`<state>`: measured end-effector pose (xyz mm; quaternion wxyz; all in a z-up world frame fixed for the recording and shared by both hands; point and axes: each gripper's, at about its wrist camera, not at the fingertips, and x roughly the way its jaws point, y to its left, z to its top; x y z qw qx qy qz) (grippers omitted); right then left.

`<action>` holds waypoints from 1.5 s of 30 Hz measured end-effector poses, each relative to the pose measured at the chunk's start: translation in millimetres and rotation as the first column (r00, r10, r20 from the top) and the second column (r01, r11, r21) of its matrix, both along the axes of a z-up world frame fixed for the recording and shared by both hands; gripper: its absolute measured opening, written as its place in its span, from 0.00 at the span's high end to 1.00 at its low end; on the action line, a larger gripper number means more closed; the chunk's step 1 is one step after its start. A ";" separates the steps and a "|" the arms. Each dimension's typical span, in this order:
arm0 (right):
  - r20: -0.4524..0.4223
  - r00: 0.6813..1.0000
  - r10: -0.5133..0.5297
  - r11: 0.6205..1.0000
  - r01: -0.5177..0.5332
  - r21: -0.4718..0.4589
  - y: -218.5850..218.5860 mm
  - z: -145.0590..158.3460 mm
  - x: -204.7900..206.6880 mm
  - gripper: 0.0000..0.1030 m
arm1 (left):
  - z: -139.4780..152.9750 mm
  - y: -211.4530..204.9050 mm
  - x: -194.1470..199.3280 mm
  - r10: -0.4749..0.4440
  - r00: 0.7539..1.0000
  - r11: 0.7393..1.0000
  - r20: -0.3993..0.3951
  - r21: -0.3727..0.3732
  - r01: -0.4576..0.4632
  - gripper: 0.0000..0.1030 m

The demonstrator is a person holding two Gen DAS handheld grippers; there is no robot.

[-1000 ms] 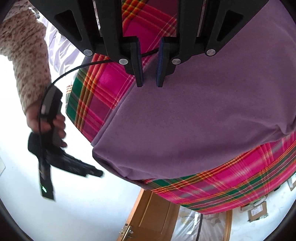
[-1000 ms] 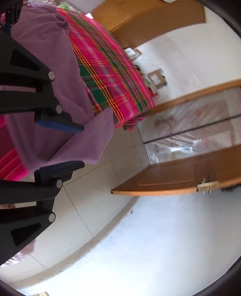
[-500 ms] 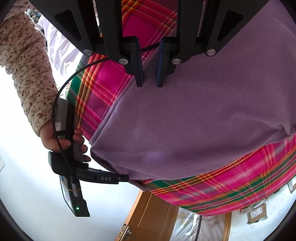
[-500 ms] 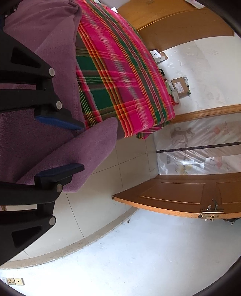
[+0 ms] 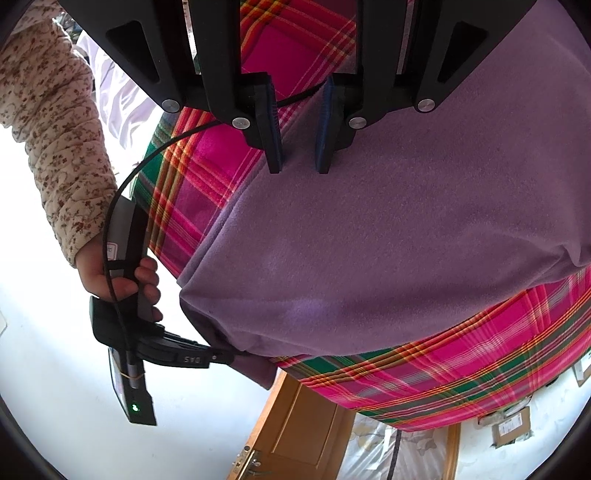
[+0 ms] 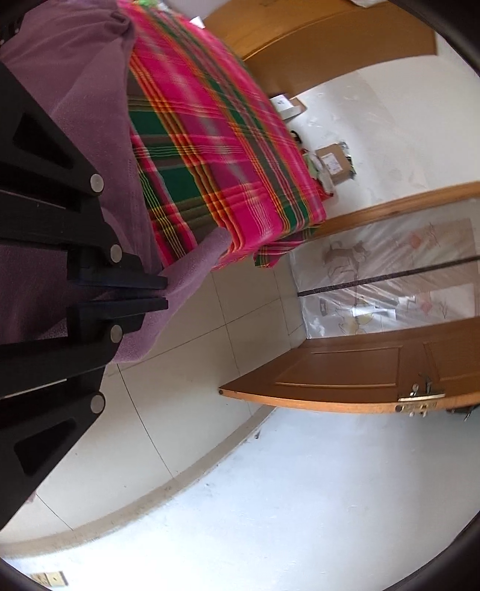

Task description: Fold clothes

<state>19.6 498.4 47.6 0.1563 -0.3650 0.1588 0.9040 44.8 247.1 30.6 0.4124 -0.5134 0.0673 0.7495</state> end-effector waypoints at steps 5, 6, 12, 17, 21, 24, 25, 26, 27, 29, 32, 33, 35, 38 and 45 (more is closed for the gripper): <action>-0.050 0.994 -0.094 0.992 0.089 -0.093 26.9 0.9 14.6 0.96 | 0.0 -1.4 0.6 0.000 1.000 1.000 0.003 0.001 0.000 0.82; -0.060 0.991 -0.119 0.988 0.112 -0.107 32.8 1.2 18.1 0.96 | 0.1 -1.9 0.8 0.000 1.000 1.000 0.003 0.001 0.000 0.82; -0.080 0.971 -0.226 0.958 0.207 -0.196 63.8 -4.1 37.0 0.96 | 0.5 -6.1 2.6 0.000 1.000 1.000 0.006 0.002 0.000 0.82; -0.060 0.950 -0.306 0.917 0.278 -0.286 89.2 -20.9 54.8 0.96 | -0.6 -4.4 1.5 -0.004 1.000 1.000 0.004 -0.001 0.004 0.82; -0.024 0.933 -0.360 0.889 0.335 -0.311 98.9 -34.5 64.9 0.95 | -0.9 -3.9 0.5 -0.003 1.000 1.000 0.006 -0.001 0.003 0.82; 0.011 0.915 -0.403 0.864 0.384 -0.325 105.1 -43.8 69.6 0.94 | -0.7 -5.1 1.9 -0.003 1.000 1.000 0.007 0.000 0.003 0.82; 0.021 0.912 -0.410 0.858 0.393 -0.331 107.2 -46.4 70.8 0.94 | -0.6 -6.1 2.4 -0.004 1.000 1.000 0.008 0.001 0.004 0.82; 0.027 0.910 -0.414 0.852 0.398 -0.340 109.3 -48.4 72.2 0.94 | -0.5 -6.7 2.8 -0.005 1.000 1.000 0.008 0.001 0.005 0.82; 0.033 0.908 -0.417 0.850 0.403 -0.341 110.0 -49.4 73.3 0.94 | -0.3 -7.1 3.2 -0.005 1.000 1.000 0.009 0.001 0.005 0.82; 0.031 0.911 -0.411 0.856 0.397 -0.330 107.0 -46.9 74.9 0.94 | -0.4 -7.3 3.1 -0.005 1.000 1.000 0.011 0.000 0.005 0.82; 0.021 0.928 -0.372 0.870 0.357 -0.341 96.6 -42.3 77.8 0.93 | 0.4 -8.0 2.6 -0.005 1.000 1.000 0.016 0.005 0.005 0.81; 0.017 0.935 -0.354 0.873 0.336 -0.352 92.3 -41.7 79.5 0.91 | 1.1 -9.1 3.3 -0.005 1.000 1.000 0.017 0.008 0.005 0.82; 0.012 0.948 -0.318 0.880 0.300 -0.369 83.5 -40.3 80.8 0.85 | 2.3 -11.5 4.2 -0.005 1.000 1.000 0.016 0.013 0.005 0.82; 0.008 0.966 -0.259 0.877 0.239 -0.417 70.9 -42.2 84.0 0.77 | 3.1 -14.3 5.5 -0.003 1.000 1.000 0.018 0.020 0.003 0.82; 0.022 0.962 -0.271 0.770 0.230 -0.595 64.4 -64.0 103.4 0.66 | 3.1 -20.5 5.0 -0.013 1.000 1.000 0.023 0.014 0.013 0.81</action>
